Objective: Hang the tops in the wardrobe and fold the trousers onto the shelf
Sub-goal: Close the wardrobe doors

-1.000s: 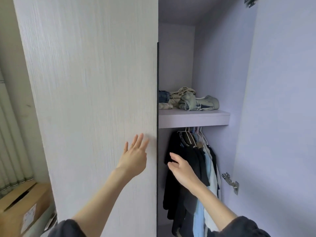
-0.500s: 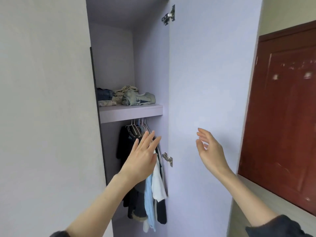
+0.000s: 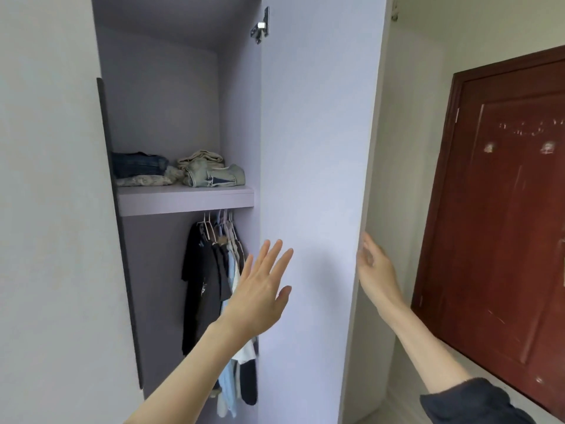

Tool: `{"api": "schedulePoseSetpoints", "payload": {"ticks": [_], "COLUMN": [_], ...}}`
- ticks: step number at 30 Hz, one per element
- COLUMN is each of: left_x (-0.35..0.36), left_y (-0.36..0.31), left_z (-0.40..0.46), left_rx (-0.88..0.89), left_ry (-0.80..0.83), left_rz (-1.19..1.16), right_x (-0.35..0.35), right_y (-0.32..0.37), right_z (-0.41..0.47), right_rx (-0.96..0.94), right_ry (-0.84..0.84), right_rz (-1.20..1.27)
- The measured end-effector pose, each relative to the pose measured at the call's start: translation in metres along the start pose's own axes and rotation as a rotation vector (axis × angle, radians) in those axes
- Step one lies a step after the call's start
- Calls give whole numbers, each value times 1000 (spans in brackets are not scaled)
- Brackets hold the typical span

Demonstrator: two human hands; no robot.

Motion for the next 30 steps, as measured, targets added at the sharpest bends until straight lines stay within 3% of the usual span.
{"api": "schedulePoseSetpoints", "payload": {"ticks": [3, 9, 16, 23, 27, 30], "left_x": [8, -21, -44, -68, -71, -67], "left_y": [-4, -5, 113, 241, 306, 347], "left_z": [2, 0, -48, -77, -67, -58], "left_rx": [-33, -97, -432, -683, -698, -678], "left_ry": [-19, -223, -274, -236, -197, -184], "left_rz": [44, 32, 151, 285, 348, 355], "right_x": [1, 64, 185, 298, 359, 397], "right_y": [0, 18, 51, 86, 98, 92], "right_z": [-2, -22, -42, -13, 27, 52], "right_rx": [12, 18, -115, -628, -787, -823], "right_ry": [115, 448, 704, 545, 413, 384], "right_rz": [169, 210, 206, -304, -583, -609]}}
Point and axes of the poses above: each hand's wrist, its own z-axis towards the middle knuckle, its own x-axis out of the palm, y = z × x, the point moved 10 cm from there along z, towards the middle knuckle, and after that the axes turned 7 degrees about z, right-handed, at the moved point
